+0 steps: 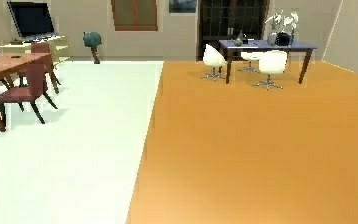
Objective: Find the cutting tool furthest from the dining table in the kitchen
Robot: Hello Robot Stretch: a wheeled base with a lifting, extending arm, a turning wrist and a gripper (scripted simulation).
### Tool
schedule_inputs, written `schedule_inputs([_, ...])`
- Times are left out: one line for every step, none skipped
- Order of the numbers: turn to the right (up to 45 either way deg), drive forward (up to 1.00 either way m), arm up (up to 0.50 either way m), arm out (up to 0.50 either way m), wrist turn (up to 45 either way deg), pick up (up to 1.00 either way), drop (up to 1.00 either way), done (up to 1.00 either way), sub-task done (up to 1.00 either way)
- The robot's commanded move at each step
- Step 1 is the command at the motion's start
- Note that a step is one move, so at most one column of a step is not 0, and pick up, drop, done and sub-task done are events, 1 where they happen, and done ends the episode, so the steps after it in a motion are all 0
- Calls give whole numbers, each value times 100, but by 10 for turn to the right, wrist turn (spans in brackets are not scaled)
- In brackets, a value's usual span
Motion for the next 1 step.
schedule_inputs([60, 0, 0, 0, 0, 0, 0, 0, 0])
